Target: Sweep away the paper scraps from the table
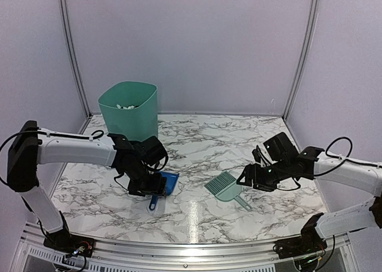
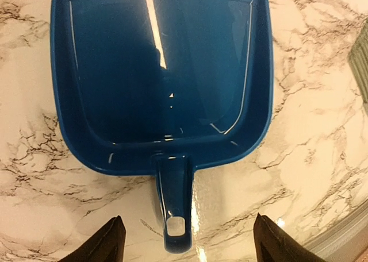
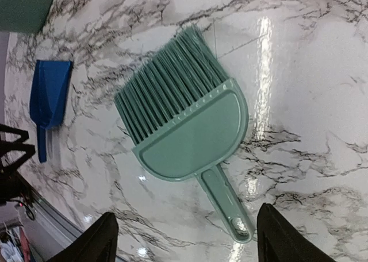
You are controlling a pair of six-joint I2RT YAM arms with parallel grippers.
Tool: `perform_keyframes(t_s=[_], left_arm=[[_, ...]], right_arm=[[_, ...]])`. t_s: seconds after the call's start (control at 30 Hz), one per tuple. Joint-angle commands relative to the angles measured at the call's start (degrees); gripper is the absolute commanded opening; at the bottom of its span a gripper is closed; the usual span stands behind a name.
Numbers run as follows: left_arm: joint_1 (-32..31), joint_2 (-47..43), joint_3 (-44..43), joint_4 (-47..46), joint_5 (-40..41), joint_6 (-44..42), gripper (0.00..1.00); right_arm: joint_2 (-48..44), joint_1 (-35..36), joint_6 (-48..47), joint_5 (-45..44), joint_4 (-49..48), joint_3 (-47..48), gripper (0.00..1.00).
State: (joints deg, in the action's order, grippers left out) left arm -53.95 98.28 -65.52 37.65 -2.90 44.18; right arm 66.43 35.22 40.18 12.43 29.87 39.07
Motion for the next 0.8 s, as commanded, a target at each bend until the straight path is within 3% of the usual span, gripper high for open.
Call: perform_keyframes(t_s=[0.0,0.1,0.2,0.23,0.57,0.77], left_arm=[[-0.1,-5.0,-0.6,2.3,2.3,0.7,0.81],[0.0,-7.9,-1.9,3.1,4.4,0.4,0.83],[0.1,-11.0,-3.5,3.9,7.5,-0.5,0.98],[0.2,-12.1,-4.0,4.2,8.8,-1.1,0.99],[0.6,-26.5,-4.4,4.5,29.9,-11.5,0.99],[0.7,-35.2,-2.2,3.2,41.5,-18.2,0.99]], right_arm=[[-2.3,-0.1,-2.8,-4.7,4.7,7.8,0.8],[-3.2,-0.1,-4.1,-6.7,6.0,12.1,0.92],[-3.5,-0.1,-5.6,-8.4,6.9,15.7,0.97],[-3.7,-0.1,-6.0,-8.9,7.0,16.7,0.98],[-6.0,-0.1,-10.9,-24.0,6.3,26.7,0.98],[-9.0,-0.1,-14.8,-25.6,2.5,28.0,0.98]])
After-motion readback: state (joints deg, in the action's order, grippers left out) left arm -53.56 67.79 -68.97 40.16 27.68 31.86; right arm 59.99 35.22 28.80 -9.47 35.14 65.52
